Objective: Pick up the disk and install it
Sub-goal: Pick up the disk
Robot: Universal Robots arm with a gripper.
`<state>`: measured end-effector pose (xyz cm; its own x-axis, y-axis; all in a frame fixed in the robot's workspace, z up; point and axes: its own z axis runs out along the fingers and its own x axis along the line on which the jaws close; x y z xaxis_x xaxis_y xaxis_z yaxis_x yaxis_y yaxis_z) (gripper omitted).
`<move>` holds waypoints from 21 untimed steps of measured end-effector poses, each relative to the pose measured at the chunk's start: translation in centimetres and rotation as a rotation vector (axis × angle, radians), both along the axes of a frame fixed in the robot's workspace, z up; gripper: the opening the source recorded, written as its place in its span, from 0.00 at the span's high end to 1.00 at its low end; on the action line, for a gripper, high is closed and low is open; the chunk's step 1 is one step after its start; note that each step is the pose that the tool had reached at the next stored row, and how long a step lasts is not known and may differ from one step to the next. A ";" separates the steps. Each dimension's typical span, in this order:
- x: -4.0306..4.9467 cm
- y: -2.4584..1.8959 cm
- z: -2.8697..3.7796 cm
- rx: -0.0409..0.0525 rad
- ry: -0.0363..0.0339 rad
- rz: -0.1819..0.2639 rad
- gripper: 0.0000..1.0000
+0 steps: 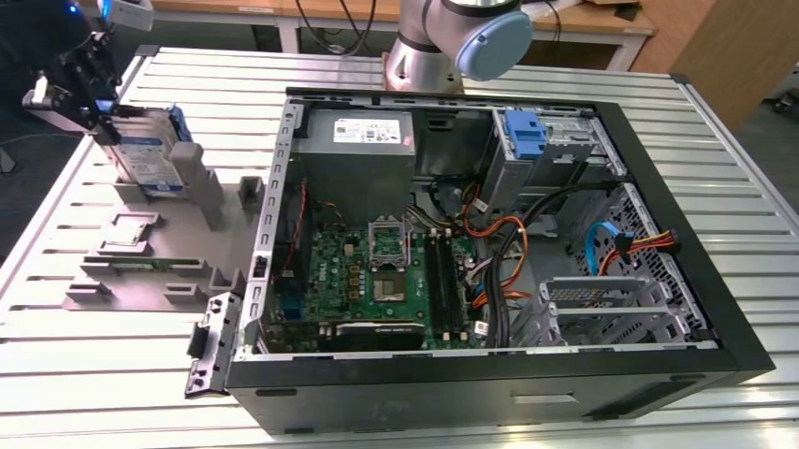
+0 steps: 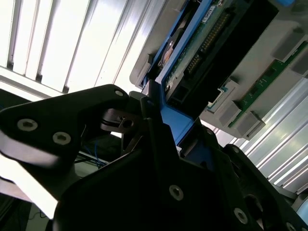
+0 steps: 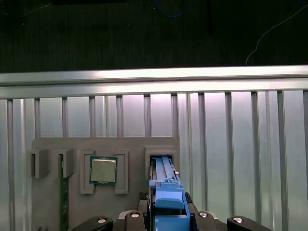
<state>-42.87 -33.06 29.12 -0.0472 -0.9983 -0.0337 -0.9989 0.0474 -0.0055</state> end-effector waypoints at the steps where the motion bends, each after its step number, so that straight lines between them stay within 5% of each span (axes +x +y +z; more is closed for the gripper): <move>1: 0.00 0.00 0.03 -0.0001 0.0000 0.000 0.63; 21: 0.00 0.00 0.61 -0.0009 0.0003 0.000 0.63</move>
